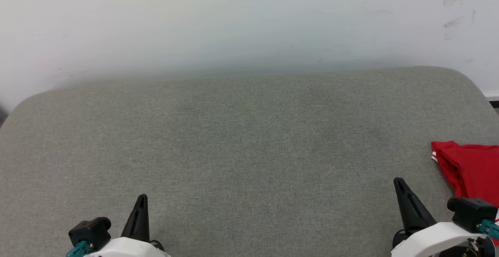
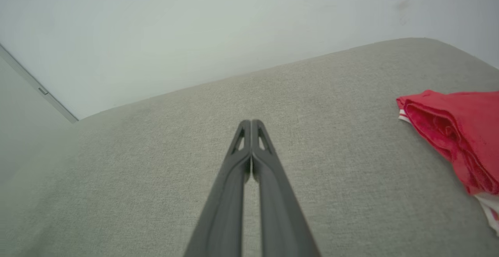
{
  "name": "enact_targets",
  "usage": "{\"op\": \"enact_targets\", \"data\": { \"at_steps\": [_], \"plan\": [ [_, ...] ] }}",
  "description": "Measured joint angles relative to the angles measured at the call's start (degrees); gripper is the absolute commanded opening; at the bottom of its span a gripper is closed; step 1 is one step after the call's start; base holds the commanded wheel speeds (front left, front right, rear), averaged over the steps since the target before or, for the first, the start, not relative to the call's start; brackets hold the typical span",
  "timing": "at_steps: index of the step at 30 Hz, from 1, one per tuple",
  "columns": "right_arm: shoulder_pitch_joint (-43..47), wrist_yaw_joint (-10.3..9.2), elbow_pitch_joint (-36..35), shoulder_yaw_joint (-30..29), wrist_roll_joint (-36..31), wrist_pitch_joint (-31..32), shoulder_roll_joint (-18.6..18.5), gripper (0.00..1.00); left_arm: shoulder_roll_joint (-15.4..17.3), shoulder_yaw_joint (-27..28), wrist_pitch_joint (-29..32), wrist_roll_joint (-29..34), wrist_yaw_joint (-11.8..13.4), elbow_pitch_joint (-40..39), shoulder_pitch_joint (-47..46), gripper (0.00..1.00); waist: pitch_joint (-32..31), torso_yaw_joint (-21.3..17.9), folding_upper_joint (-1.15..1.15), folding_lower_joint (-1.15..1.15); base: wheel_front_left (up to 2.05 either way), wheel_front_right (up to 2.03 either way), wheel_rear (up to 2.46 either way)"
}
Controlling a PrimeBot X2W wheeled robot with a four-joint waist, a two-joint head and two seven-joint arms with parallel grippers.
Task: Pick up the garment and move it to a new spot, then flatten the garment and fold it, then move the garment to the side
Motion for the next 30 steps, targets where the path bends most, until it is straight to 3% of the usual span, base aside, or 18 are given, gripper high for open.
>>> {"op": "enact_targets", "data": {
  "at_steps": [30],
  "plan": [
    [-3.7, -0.01, 4.3, -1.4, 27.1, 1.4, -0.1, 0.00, -4.1, 6.8, 6.1, -20.2, -5.3, 2.5, -3.3, 0.00, 0.4, 0.9, 0.00, 0.00, 0.00, 0.00, 0.00]
  ]
}}
